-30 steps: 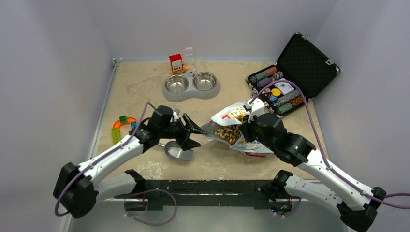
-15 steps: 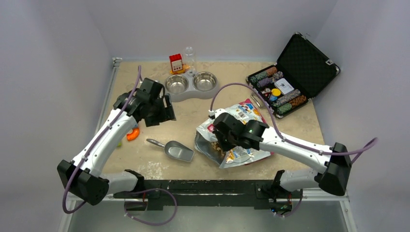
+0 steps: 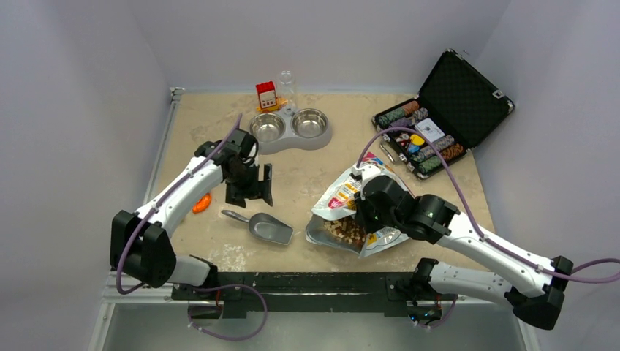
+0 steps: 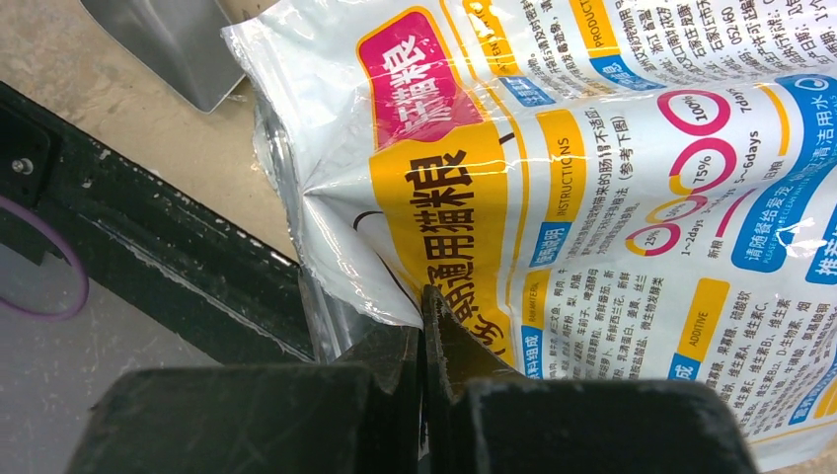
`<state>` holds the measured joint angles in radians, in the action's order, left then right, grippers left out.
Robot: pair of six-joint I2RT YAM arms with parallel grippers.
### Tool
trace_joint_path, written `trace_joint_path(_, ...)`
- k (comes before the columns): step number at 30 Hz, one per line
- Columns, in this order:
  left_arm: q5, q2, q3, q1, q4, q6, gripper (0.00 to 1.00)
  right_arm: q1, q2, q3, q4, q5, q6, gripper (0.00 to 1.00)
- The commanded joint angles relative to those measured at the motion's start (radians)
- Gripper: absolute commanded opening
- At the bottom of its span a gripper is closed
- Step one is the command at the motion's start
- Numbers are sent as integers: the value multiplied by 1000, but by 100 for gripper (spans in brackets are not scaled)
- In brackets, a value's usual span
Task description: Serve the pet food
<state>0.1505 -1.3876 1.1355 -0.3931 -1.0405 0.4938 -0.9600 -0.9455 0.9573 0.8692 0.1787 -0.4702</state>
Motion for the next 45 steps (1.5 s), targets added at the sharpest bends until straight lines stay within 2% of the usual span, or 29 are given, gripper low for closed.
trace_joint_path(1,76,-14,-26,-10,31,-82,87,18,42,-11,43,12,-30,0)
trace_joint_path(6,84,-48,-56,-24,95,-166,86,21,55,-31,16,-3,-30,0)
trace_joint_path(9,51,-101,-63,-24,127,-218,82,21,51,-25,16,-8,-31,0)
trace_joint_path(13,-61,-158,-76,-72,142,-273,76,21,60,-12,17,7,-22,0)
trace_joint_path(18,-170,-240,-57,-150,140,-261,71,21,56,12,20,24,-16,0)
trace_joint_path(21,-284,-295,-5,-158,79,-206,48,21,51,29,22,37,-22,0)
trace_joint_path(23,-324,-280,13,-147,61,-114,25,21,53,41,25,42,-26,0)
trace_joint_path(24,-321,-264,15,-132,57,-34,8,21,52,46,27,45,-28,0)
trace_joint_path(25,-299,-248,12,-118,65,55,0,21,51,51,29,48,-30,0)
trace_joint_path(29,-244,-207,14,-121,93,411,0,21,51,56,34,53,-37,0)
trace_joint_path(33,-134,-165,-63,-113,169,736,0,21,50,55,37,46,-43,0)
trace_joint_path(35,-74,-161,-106,-110,226,849,0,21,49,58,39,45,-43,0)
trace_joint_path(37,-67,-191,-88,-110,224,873,1,21,51,59,40,45,-44,0)
trace_joint_path(38,-75,-213,-68,-110,211,850,10,21,53,60,41,45,-45,0)
trace_joint_path(41,-93,-203,-41,-110,182,759,48,21,57,59,40,46,-48,0)
trace_joint_path(43,-102,-150,-82,-110,208,681,60,21,60,49,34,46,-49,0)
trace_joint_path(45,-75,-84,-141,-110,265,600,67,21,63,42,29,47,-48,0)
